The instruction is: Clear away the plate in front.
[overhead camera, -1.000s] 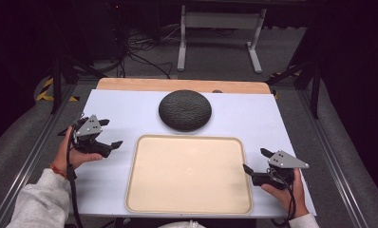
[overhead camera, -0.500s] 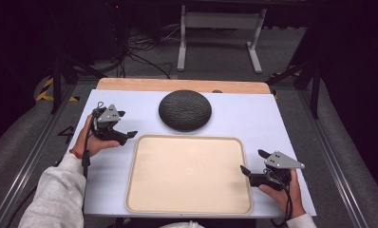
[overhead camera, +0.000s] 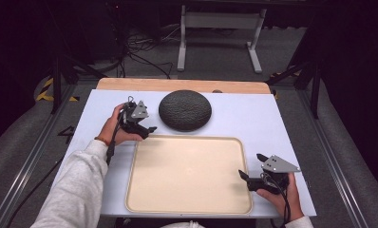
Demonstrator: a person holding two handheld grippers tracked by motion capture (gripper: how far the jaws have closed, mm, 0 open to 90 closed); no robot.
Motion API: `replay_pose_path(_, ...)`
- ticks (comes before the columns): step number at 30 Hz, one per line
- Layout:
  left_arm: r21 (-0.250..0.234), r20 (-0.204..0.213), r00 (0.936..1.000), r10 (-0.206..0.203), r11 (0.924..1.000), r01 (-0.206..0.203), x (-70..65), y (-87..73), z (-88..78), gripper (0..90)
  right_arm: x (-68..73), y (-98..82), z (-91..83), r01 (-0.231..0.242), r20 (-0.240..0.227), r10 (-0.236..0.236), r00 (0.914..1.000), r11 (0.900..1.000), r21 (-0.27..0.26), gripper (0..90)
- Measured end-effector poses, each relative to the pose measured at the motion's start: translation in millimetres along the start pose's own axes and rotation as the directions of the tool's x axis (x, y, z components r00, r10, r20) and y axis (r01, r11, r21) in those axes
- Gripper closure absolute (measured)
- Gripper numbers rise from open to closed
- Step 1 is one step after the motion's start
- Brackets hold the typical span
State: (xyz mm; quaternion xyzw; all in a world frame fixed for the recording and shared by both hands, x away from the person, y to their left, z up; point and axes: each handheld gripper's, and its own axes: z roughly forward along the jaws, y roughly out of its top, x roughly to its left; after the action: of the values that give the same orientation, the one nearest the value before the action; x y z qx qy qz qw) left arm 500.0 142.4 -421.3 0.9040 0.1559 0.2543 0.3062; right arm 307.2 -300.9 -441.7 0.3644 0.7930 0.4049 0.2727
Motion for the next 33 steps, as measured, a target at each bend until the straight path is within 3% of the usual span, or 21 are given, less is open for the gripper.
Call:
replay_pose_path(3,0.016,-0.024,0.9983,0.052,0.9985,-0.052,-4.1,5.4,11.5,16.6,1.6,-1.3,0.1,0.006,-0.008,-0.006,0.9999,1.0,0.004,11.9)
replay_pose_path(5,0.04,-0.053,0.9923,0.111,0.9932,-0.109,-9.3,10.8,19.7,18.1,2.7,-2.2,-0.2,0.015,-0.013,-0.014,0.9998,1.0,0.01,11.9)
replay_pose_path(6,0.069,-0.067,0.9864,0.15,0.987,-0.145,-11.1,13.6,23.3,19.1,3.0,-2.5,-0.3,0.017,-0.013,-0.017,0.9998,1.0,0.009,11.9)
replay_pose_path(7,0.069,-0.067,0.9864,0.15,0.987,-0.145,-11.1,13.6,23.3,19.2,3.3,-2.7,-0.8,0.017,-0.015,-0.017,0.9997,1.0,0.009,11.9)
replay_pose_path(8,0.091,-0.07,0.9797,0.188,0.9792,-0.181,-15.3,18.6,31.5,19.8,3.6,-3.0,-1.5,0.016,-0.017,-0.016,0.9997,1.0,0.007,11.8)
replay_pose_path(11,0.097,-0.078,0.9758,0.204,0.9757,-0.196,-17.6,21.7,37.5,20.8,3.5,-3.0,-2.5,0.016,-0.018,-0.016,0.9997,1.0,0.003,11.8)
replay_pose_path(14,0.115,-0.091,0.9663,0.241,0.9664,-0.23,-19.9,24.3,45.2,22.0,3.3,-3.2,-2.2,0.017,-0.019,-0.017,0.9997,1.0,0.004,11.8)
replay_pose_path(16,0.142,-0.109,0.954,0.279,0.9542,-0.263,-22.3,25.9,49.8,22.0,3.2,-3.5,-1.9,0.018,-0.019,-0.018,0.9997,1.0,0.006,11.7)
replay_pose_path(21,0.135,-0.135,0.9487,0.286,0.9539,-0.268,-23.6,28.2,54.1,22.4,2.4,-4.1,-2.7,0.017,-0.016,-0.017,0.9997,1.0,0.003,11.7)
replay_pose_path(24,0.139,-0.152,0.9407,0.303,0.949,-0.283,-24.1,29.5,56.2,21.6,2.2,-4.6,-2.7,0.015,-0.014,-0.015,0.9998,1.0,0.004,11.7)
replay_pose_path(25,0.146,-0.159,0.933,0.323,0.9424,-0.301,-24.3,30.9,57.3,21.0,2.1,-4.8,-2.6,0.015,-0.014,-0.015,0.9998,1.0,0.005,11.7)
replay_pose_path(26,0.146,-0.159,0.933,0.323,0.9424,-0.301,-24.3,30.9,57.3,19.0,2.1,-4.8,-2.6,0.015,-0.014,-0.015,0.9998,1.0,0.005,11.7)
replay_pose_path(29,0.174,-0.171,0.9004,0.4,0.9118,-0.372,-27.8,36.1,59.2,18.9,1.7,-5.2,-2.4,0.015,-0.014,-0.015,0.9998,1.0,0.005,11.7)
replay_pose_path(30,0.175,-0.179,0.8913,0.417,0.9049,-0.388,-29.3,37.0,60.2,18.9,1.4,-5.3,-2.2,0.014,-0.014,-0.014,0.9998,1.0,0.005,11.7)
replay_pose_path(33,0.177,-0.188,0.8792,0.438,0.8957,-0.408,-30.8,40.0,63.2,18.8,1.1,-5.6,-1.7,0.013,-0.013,-0.013,0.9998,1.0,0.008,11.7)
